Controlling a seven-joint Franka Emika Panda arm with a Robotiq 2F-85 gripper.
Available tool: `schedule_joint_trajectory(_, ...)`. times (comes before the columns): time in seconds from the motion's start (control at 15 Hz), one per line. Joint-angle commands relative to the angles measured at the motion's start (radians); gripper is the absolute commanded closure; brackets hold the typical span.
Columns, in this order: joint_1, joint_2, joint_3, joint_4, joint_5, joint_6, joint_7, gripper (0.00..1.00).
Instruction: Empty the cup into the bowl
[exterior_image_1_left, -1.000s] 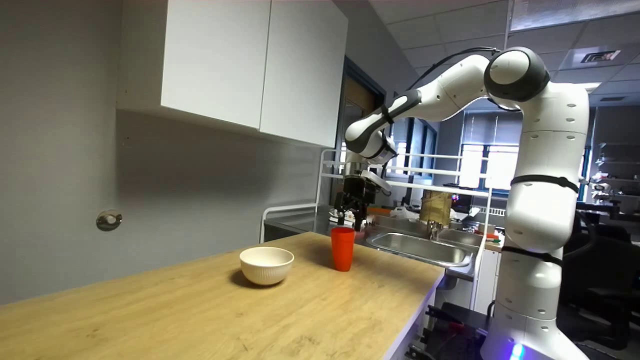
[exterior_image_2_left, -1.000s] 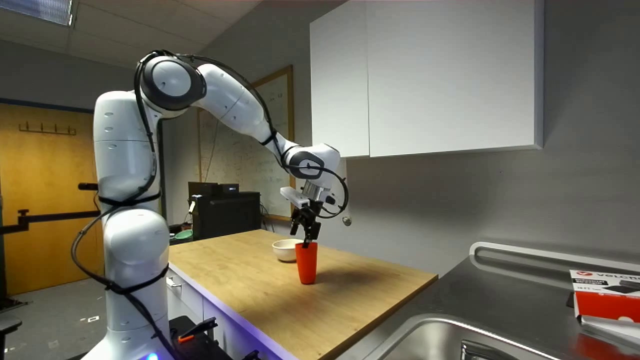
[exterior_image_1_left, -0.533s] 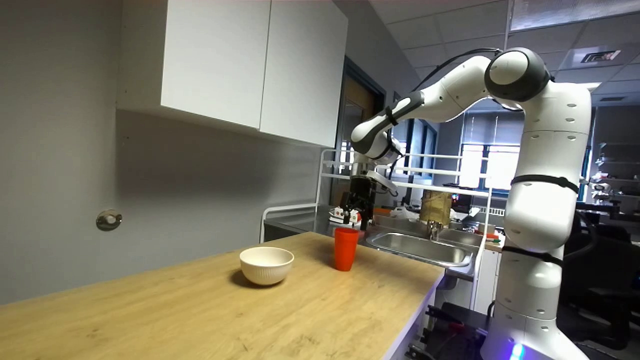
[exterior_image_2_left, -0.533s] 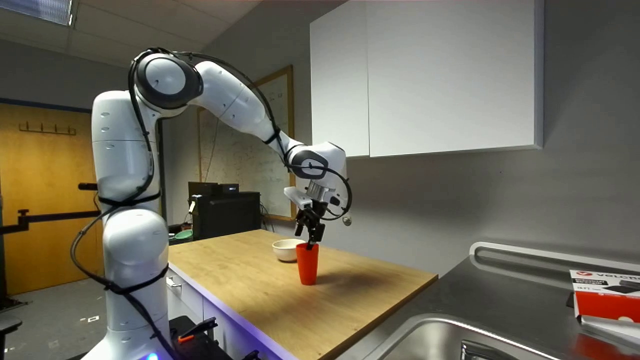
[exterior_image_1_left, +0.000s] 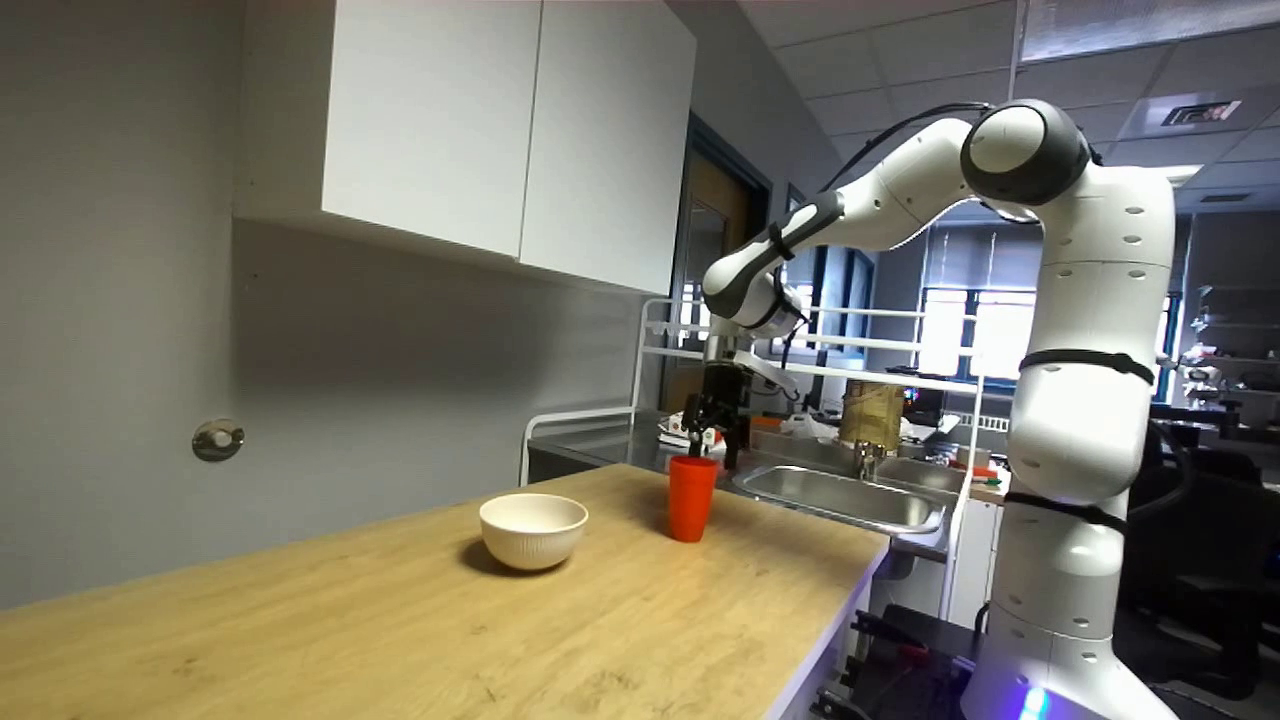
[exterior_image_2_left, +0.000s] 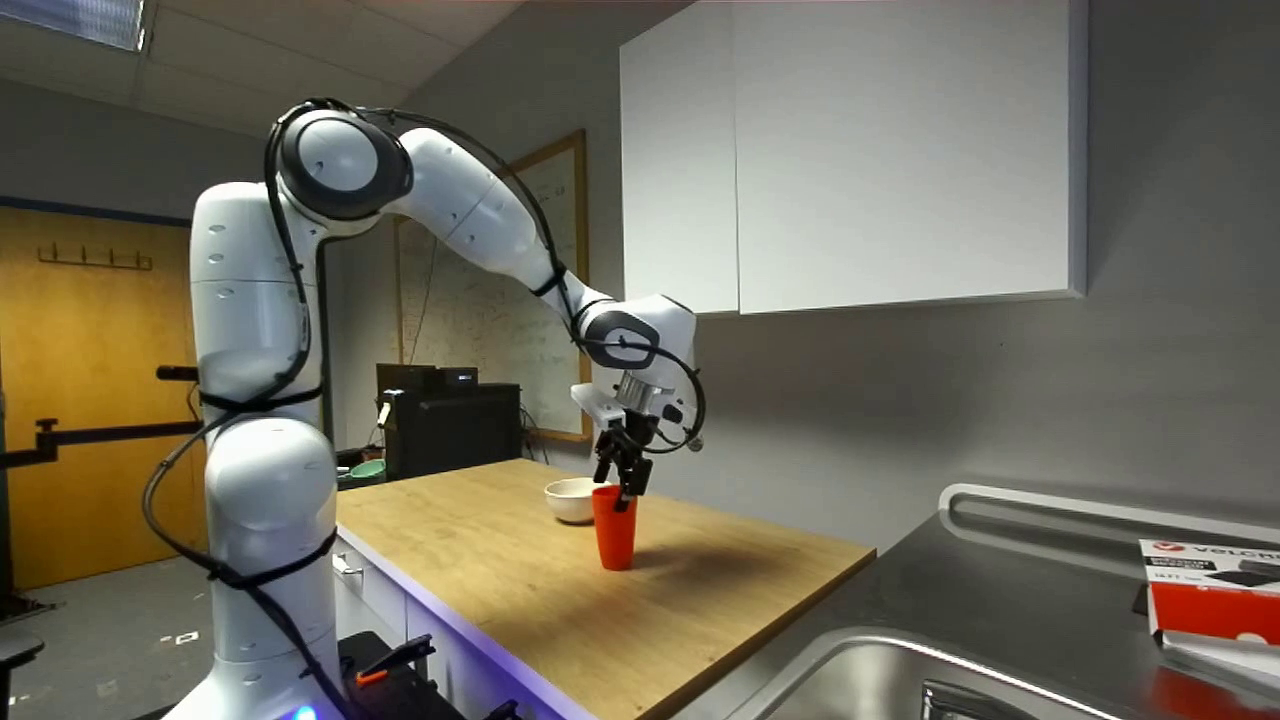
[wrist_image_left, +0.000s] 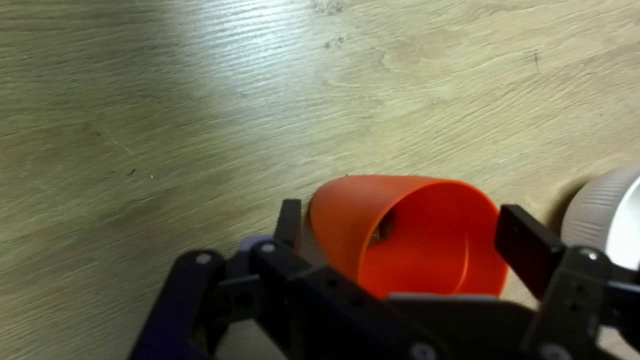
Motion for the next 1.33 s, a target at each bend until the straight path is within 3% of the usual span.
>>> schedule_joint_trajectory(0.0,-0.002,0.028,0.000,0.004,0.003,0.035,0.050,0.00)
schedule_joint_trajectory(0.47,-0.015,0.075,-0.006,0.004,-0.002,0.087,0.133,0.00)
schedule_joint_trajectory(0.53,-0.014,0.080,-0.005,0.002,-0.004,0.097,0.143,0.25)
schedule_joint_trajectory(0.67,-0.010,0.085,0.000,0.002,-0.011,0.103,0.162,0.33)
schedule_joint_trajectory(1.13,0.028,0.065,0.028,0.011,-0.068,0.104,0.252,0.88)
schedule_joint_trajectory(1.27,0.049,0.049,0.044,0.018,-0.103,0.098,0.299,0.99)
